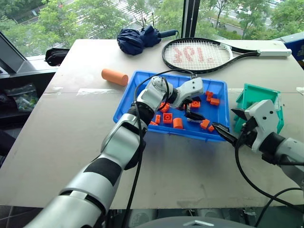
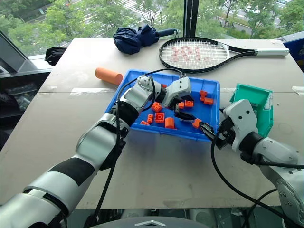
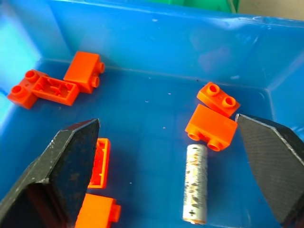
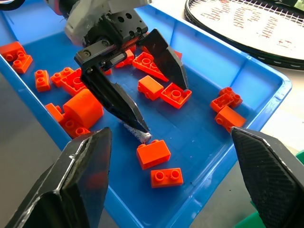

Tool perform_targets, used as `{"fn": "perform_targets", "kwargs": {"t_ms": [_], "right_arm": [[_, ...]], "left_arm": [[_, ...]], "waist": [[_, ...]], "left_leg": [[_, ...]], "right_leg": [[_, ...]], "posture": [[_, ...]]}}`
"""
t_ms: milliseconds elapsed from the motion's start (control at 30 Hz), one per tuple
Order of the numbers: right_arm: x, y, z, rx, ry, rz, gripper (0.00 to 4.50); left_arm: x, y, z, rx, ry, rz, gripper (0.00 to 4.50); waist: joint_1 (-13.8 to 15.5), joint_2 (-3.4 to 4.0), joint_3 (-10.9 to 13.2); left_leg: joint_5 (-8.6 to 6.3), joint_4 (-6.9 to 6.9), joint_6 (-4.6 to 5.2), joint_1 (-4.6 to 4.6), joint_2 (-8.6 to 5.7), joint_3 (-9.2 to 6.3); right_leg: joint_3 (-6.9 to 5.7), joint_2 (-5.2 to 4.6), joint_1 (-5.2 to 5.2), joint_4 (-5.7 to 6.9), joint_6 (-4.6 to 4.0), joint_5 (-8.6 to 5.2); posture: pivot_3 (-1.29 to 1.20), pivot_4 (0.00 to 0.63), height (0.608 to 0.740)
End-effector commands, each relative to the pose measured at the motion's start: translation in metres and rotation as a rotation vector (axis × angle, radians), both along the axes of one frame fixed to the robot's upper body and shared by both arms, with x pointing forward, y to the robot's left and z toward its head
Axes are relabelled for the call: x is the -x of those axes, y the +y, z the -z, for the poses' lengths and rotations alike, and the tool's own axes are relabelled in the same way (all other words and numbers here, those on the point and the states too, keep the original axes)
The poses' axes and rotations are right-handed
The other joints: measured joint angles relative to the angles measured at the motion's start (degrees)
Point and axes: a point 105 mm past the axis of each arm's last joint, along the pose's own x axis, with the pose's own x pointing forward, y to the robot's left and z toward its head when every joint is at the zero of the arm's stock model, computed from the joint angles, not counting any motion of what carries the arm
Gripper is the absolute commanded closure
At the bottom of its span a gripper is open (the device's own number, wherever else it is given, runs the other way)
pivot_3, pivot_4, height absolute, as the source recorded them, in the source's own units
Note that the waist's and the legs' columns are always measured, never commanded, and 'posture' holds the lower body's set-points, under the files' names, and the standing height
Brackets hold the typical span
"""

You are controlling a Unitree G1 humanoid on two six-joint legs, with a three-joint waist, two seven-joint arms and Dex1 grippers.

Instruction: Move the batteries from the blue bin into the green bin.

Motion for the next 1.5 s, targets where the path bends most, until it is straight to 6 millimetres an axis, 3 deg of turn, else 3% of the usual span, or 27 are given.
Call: {"fn": "perform_targets", "kwargs": {"t_ms": [33, 133, 267, 367, 500, 700, 833, 1100, 1233, 1367, 1433, 1500], "right_arm": [[-0.005, 0.007, -0.005, 0.028, -0.015, -0.043, 0.48], [-0.018, 0.014, -0.001, 0.048, 0.029, -0.089, 0.48], [-0.034, 0.02, 0.005, 0.101, 0.092, -0.153, 0.48], [-0.048, 0.028, 0.012, 0.192, 0.151, -0.252, 0.48], [-0.068, 0.031, 0.019, 0.287, 0.194, -0.331, 0.48], [-0.079, 0.04, 0.032, 0.381, 0.276, -0.482, 0.48], [-0.086, 0.047, 0.036, 0.411, 0.292, -0.542, 0.48], [-0.099, 0.067, 0.042, 0.461, 0.271, -0.604, 0.48], [-0.101, 0.066, 0.045, 0.496, 0.272, -0.607, 2.17], [-0.098, 0.066, 0.045, 0.51, 0.271, -0.615, 3.5], [-0.094, 0.067, 0.036, 0.496, 0.248, -0.617, 4.4], [-0.09, 0.068, 0.025, 0.465, 0.223, -0.616, 4.46]], "left_arm": [[-0.005, 0.01, -0.05, 0.139, -0.071, 0.011, 0.04], [-0.001, 0.039, -0.071, 0.193, -0.074, 0.029, 0.04], [0.006, 0.082, -0.085, 0.198, -0.105, 0.003, 0.04], [0.022, 0.121, -0.086, 0.146, -0.113, -0.026, 0.04], [0.046, 0.148, -0.082, 0.095, -0.101, -0.054, 0.04], [0.087, 0.173, -0.074, 0.048, -0.06, -0.073, 0.04], [0.111, 0.179, -0.073, 0.034, -0.024, -0.073, 0.04], [0.121, 0.18, -0.073, 0.016, -0.015, -0.107, 0.04], [0.119, 0.178, -0.074, 0.014, -0.026, -0.112, 0.0], [0.12, 0.172, -0.077, 0.017, -0.044, -0.083, 0.0], [0.122, 0.169, -0.081, 0.02, -0.048, -0.07, 0.0], [0.124, 0.167, -0.083, 0.023, -0.052, -0.063, 0.0]], "waist": [[-0.29, 0.0, 0.0], [-0.74, 0.02, 0.0], [-1.33, 0.03, 0.0], [-1.73, 0.06, 0.02], [-1.43, 0.05, 0.02], [-1.16, 0.05, 0.03], [-1.31, 0.04, 0.05], [-1.31, 0.05, 0.05], [-1.24, 0.05, 0.05], [-1.26, 0.05, 0.05], [-1.28, 0.05, 0.05], [-1.28, 0.05, 0.05]], "left_leg": [[0.0, 0.0, 0.0, 0.01, 0.0, 0.0], [0.0, -0.02, 0.0, 0.02, 0.07, 0.02], [0.01, -0.04, -0.01, 0.03, 0.15, -0.01], [0.01, -0.03, -0.02, 0.02, 0.2, 0.03], [0.01, -0.03, -0.02, 0.02, 0.28, 0.01], [0.0, -0.01, -0.02, -0.03, 0.29, 0.03], [0.0, -0.01, -0.02, -0.02, 0.33, 0.01], [0.01, 0.0, -0.02, 0.01, 0.32, 0.02], [0.01, -0.01, -0.03, 0.0, 0.31, 0.02], [0.01, -0.01, -0.03, 0.0, 0.31, 0.03], [0.01, -0.01, -0.03, 0.0, 0.31, 0.03], [0.01, -0.01, -0.03, 0.0, 0.31, 0.03]], "right_leg": [[0.0, 0.0, 0.0, 0.0, 0.0, 0.0], [0.01, 0.05, -0.02, 0.02, -0.01, 0.0], [-0.02, 0.08, -0.02, -0.01, -0.01, -0.01], [0.02, 0.06, -0.02, -0.02, -0.01, 0.0], [-0.01, 0.07, -0.04, -0.03, -0.01, 0.0], [0.0, -0.02, -0.04, -0.07, 0.0, 0.0], [-0.03, -0.01, -0.04, -0.05, -0.01, 0.0], [-0.02, 0.01, -0.04, -0.02, -0.01, 0.0], [-0.02, 0.01, -0.05, -0.02, -0.01, 0.0], [-0.02, 0.01, -0.05, -0.03, -0.01, 0.0], [-0.02, 0.01, -0.05, -0.03, -0.01, 0.0], [-0.02, 0.01, -0.06, -0.03, -0.01, 0.0]], "posture": [[0.0, 0.15, 0.74], [0.0, 0.15, 0.74], [0.0, 0.15, 0.74], [0.0, 0.15, 0.74], [0.0, 0.15, 0.74], [0.0, 0.15, 0.74], [0.0, 0.15, 0.74], [0.0, 0.15, 0.74], [0.0, 0.15, 0.74], [0.0, 0.15, 0.74], [0.0, 0.15, 0.74], [0.0, 0.15, 0.74]]}}
